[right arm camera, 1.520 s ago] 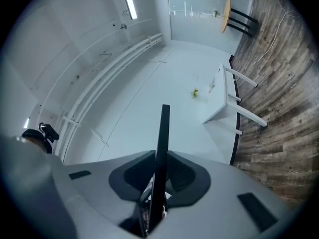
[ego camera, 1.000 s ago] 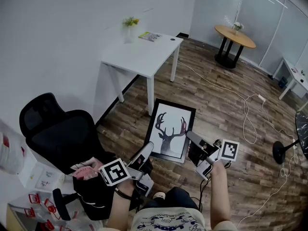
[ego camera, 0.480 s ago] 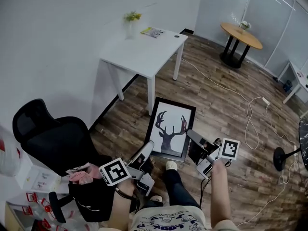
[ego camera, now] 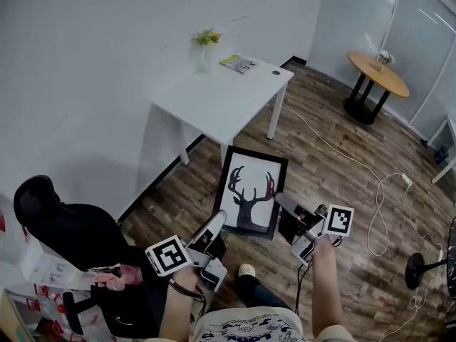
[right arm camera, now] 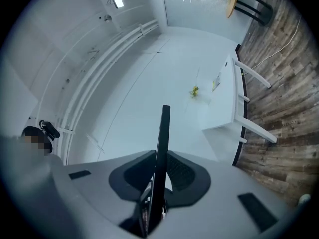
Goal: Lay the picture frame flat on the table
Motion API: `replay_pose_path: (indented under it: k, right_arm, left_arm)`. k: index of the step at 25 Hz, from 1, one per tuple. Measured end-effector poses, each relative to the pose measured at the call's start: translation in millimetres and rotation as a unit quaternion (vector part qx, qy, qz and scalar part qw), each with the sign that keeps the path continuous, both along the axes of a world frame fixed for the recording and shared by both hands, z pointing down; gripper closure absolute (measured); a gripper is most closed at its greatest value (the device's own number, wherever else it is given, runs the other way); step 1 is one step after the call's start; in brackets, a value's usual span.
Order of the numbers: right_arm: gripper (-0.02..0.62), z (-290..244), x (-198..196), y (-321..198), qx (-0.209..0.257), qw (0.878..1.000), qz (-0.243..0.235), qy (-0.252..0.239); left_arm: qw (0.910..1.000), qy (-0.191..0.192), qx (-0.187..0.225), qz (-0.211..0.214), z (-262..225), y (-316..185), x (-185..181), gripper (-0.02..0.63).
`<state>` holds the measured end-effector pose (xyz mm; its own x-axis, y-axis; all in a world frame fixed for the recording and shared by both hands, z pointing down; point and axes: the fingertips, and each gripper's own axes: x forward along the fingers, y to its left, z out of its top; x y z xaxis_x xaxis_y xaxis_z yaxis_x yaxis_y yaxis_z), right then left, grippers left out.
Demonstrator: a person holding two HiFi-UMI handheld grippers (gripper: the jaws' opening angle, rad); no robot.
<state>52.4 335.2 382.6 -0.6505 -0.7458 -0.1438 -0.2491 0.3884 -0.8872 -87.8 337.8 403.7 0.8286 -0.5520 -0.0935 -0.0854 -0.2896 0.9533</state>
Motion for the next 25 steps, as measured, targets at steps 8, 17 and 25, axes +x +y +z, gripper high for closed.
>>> replay_pose_path:
  k: [8,17,25]
  right_arm:
    - [0.512,-18.9,70.3,-100.9,0.006,1.0,-0.028,-0.005]
    - [0.512,-2.6,90.0,-167.8,-0.01,0.999,-0.039,-0.016]
    - [0.512,-9.4,99.1,-272.7,-0.015,0.999,-0.042,-0.02]
  left_arm:
    - [0.9996,-0.006,0.003,-0.027,-17.3,-91.9,71.9,0.517]
    - [0.999,-0.013,-0.006,-0.042,-7.8,-155.0,91.1,0.517]
    - [0.9985,-0.031,-0.007,-0.044,-12.2,-259.4,98.5,0.517]
